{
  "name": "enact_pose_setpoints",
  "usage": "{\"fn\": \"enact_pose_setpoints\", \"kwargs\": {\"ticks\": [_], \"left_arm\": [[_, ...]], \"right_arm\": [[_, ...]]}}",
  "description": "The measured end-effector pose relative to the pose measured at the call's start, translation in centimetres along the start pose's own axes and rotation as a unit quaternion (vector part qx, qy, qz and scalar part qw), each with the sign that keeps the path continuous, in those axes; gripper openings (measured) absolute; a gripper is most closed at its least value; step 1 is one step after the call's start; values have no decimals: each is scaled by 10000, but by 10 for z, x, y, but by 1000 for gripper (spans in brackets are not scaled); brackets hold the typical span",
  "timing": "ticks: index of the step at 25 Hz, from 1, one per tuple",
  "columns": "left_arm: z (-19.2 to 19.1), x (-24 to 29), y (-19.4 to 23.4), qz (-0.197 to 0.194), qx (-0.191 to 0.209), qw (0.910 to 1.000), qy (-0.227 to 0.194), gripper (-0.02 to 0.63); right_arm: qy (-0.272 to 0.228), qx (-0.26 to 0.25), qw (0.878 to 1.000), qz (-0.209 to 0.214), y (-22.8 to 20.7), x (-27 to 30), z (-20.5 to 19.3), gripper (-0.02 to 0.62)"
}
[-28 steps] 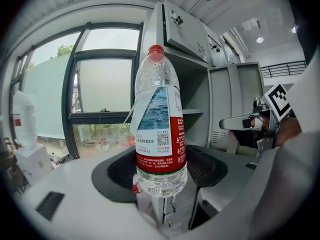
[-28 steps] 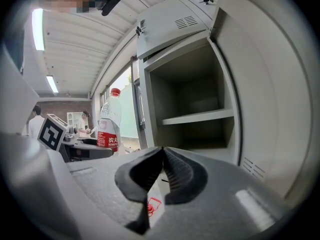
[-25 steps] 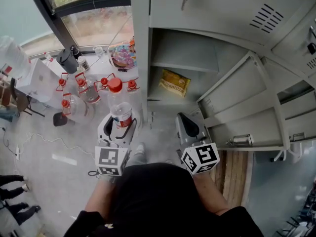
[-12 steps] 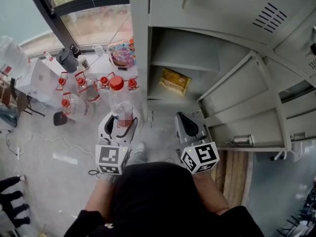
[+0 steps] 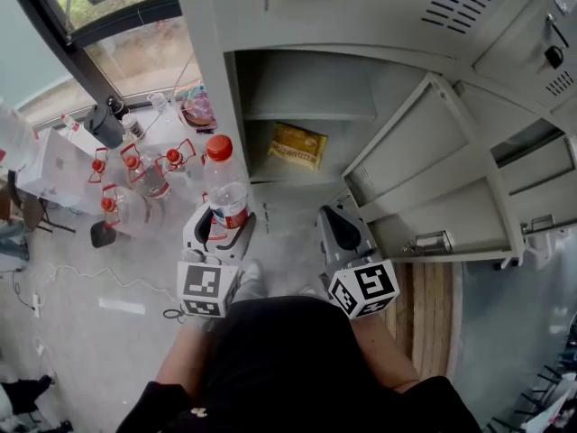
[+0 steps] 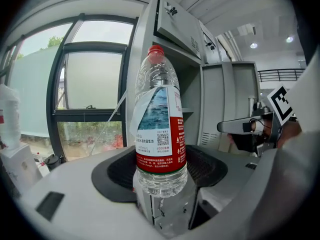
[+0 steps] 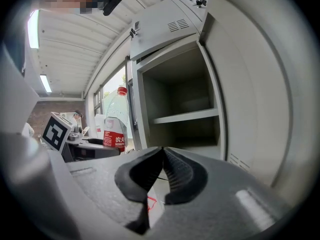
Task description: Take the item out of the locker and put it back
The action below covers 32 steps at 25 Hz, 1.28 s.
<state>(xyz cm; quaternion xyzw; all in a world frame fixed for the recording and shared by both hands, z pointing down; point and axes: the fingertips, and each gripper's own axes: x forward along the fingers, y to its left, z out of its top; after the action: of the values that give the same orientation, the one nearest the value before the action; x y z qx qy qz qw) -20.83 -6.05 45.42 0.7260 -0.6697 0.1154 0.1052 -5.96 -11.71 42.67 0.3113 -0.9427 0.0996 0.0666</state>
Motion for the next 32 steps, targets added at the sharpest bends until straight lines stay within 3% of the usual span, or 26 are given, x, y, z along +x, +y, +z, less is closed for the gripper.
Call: {"fn": "enact_pose_setpoints", "kwargs": {"ticks": [15, 21, 32], "left_arm": [[34, 54, -50, -914, 118, 9957, -97, 311], [58, 76, -66, -1228, -112, 9922, -198, 311], [102, 111, -81, -1464, -158, 9883, -400, 311]], "right_arm": [[-125, 199, 9948, -995, -42, -54, -3, 0], [-174, 256, 9909, -1311, -56, -73, -3, 0], [-245, 296, 9857, -1643, -73, -91, -2, 0]]}}
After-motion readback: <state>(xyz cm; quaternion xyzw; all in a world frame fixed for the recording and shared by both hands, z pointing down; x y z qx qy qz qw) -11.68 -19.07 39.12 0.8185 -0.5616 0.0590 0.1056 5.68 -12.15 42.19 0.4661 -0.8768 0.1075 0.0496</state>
